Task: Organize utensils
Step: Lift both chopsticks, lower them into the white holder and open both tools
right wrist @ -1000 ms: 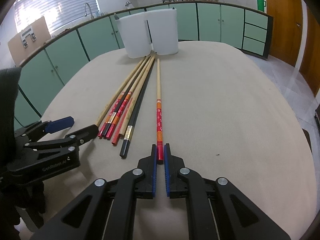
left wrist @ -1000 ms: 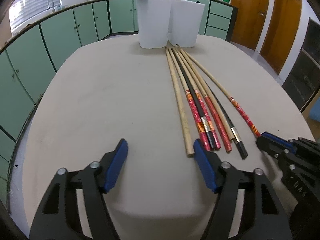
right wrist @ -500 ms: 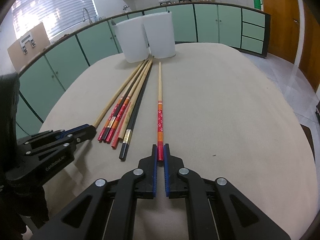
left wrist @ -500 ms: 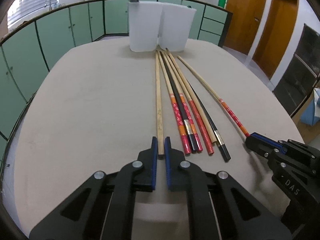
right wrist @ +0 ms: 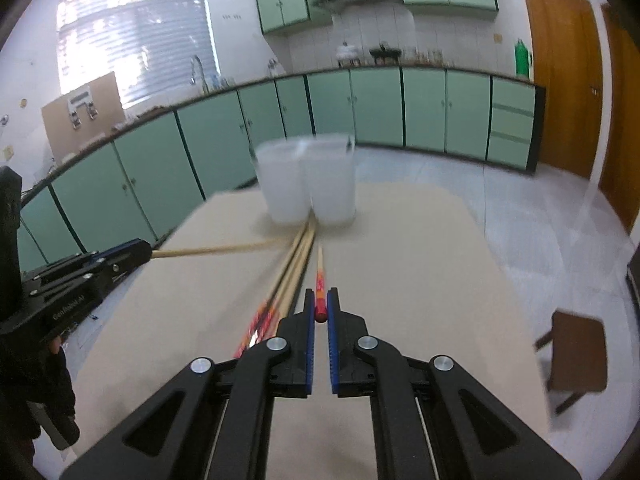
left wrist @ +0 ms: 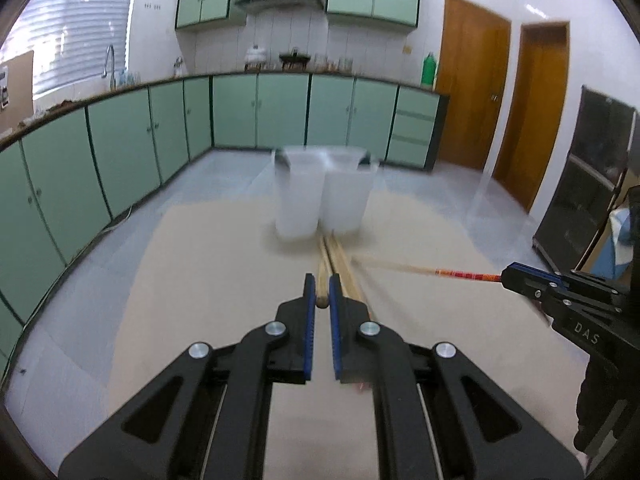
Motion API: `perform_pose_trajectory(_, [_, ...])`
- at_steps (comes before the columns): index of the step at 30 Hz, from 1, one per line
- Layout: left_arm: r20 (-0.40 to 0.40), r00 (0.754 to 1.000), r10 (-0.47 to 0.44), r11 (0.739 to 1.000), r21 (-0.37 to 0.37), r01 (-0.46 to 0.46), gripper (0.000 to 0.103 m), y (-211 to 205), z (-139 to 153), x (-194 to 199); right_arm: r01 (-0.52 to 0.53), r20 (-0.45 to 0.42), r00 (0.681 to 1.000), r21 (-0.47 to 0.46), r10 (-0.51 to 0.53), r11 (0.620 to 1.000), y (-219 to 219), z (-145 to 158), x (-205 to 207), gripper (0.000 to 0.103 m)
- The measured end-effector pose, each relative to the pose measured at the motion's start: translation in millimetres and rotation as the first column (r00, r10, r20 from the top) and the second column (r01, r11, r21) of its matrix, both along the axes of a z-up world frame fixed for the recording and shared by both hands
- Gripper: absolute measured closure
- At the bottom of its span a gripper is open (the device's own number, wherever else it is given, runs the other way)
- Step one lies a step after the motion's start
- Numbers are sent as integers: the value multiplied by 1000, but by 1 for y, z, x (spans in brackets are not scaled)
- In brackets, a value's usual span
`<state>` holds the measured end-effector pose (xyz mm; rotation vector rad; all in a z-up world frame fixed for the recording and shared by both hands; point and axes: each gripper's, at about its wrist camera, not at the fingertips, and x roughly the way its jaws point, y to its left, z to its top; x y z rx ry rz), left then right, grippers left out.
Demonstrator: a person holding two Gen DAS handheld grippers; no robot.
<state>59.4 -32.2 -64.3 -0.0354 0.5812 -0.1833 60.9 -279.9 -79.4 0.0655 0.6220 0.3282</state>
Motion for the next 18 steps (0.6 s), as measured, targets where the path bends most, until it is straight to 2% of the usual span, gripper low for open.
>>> perform_pose_trajectory(8, [75, 996, -39, 999, -22, 41, 97, 3, 41, 18, -32, 56, 998, 7, 32, 999, -5, 55, 22, 97])
perform_pose_trajectory(13, [74, 995, -61, 998, -20, 63, 97, 1, 50, 37, -62, 35, 997, -28, 63, 998, 3, 66, 45, 97])
perform_pose_trajectory(18, [87, 994, -63, 997, -37, 66, 97, 4, 62, 47, -82, 42, 996, -10, 82, 997, 4, 82, 66, 97])
